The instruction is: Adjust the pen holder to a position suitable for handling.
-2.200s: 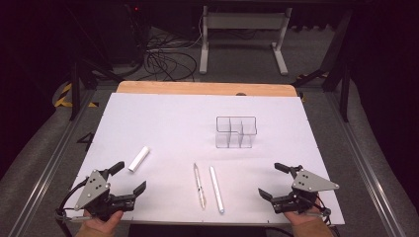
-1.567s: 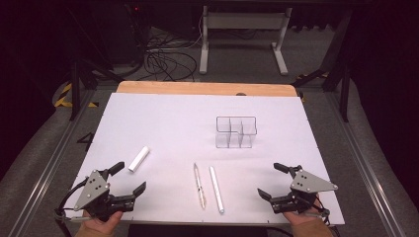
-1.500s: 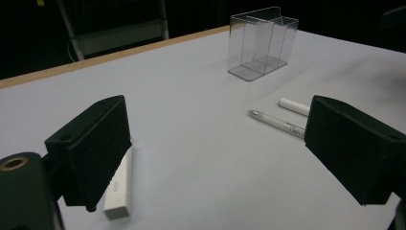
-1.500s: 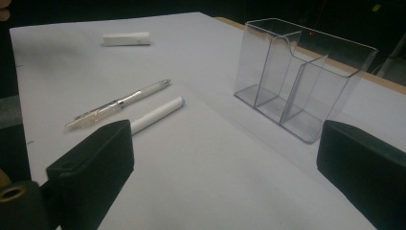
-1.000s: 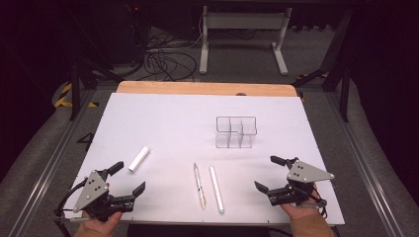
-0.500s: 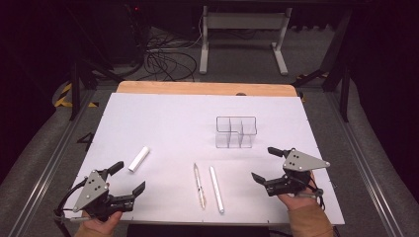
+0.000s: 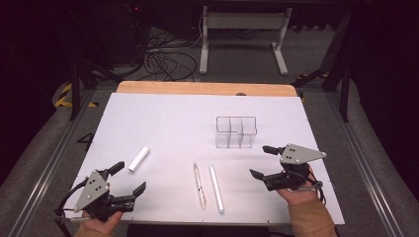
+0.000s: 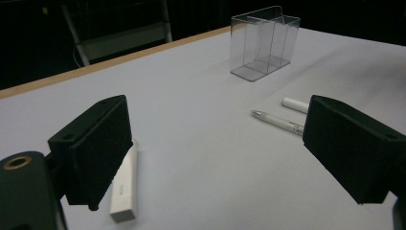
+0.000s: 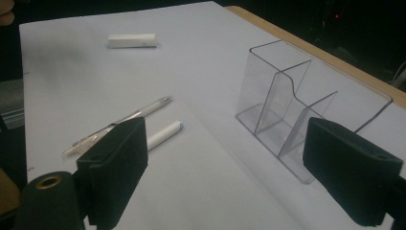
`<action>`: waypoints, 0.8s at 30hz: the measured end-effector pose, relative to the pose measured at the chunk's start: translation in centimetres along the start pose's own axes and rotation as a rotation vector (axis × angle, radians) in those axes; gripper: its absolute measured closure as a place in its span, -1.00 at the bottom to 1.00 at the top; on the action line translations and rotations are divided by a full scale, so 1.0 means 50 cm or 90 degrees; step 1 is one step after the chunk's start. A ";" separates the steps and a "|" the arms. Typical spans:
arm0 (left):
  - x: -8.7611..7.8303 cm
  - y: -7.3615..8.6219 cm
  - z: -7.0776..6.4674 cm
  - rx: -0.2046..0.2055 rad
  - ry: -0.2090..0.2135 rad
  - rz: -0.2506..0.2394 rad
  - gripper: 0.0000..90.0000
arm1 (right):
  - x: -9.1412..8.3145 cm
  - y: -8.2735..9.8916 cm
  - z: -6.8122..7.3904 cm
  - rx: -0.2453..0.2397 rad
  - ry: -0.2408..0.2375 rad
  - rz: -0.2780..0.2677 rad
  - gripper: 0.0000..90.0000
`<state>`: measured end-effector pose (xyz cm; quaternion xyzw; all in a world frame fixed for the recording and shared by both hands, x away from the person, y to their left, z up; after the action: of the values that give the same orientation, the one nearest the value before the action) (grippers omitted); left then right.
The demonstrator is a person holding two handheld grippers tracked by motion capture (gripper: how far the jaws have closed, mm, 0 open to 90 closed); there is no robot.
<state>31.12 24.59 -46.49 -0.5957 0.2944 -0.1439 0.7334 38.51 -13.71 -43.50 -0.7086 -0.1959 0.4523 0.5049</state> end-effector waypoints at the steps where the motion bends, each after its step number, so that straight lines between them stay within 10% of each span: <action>1: 0.000 0.000 0.000 -0.001 0.000 0.000 -0.77 | 0.003 -0.004 -0.002 -0.006 0.001 0.002 -0.63; 24: -0.001 0.000 0.001 -0.002 0.000 -0.001 -0.76 | 0.089 -0.058 -0.031 -0.050 0.008 0.087 -0.55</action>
<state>31.11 24.66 -46.49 -0.5967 0.2944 -0.1441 0.7325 42.59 -10.08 -42.74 -0.7423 -0.1616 0.4735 0.4457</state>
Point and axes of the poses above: each handheld gripper's, and its own axes: x roughly forward along the jaws, y roughly out of its underside, z roughly to its left, the point moved 8 cm from there along x, roughly forward along the jaws, and after that the axes turned 3 degrees about x, right-handed, at the moved point
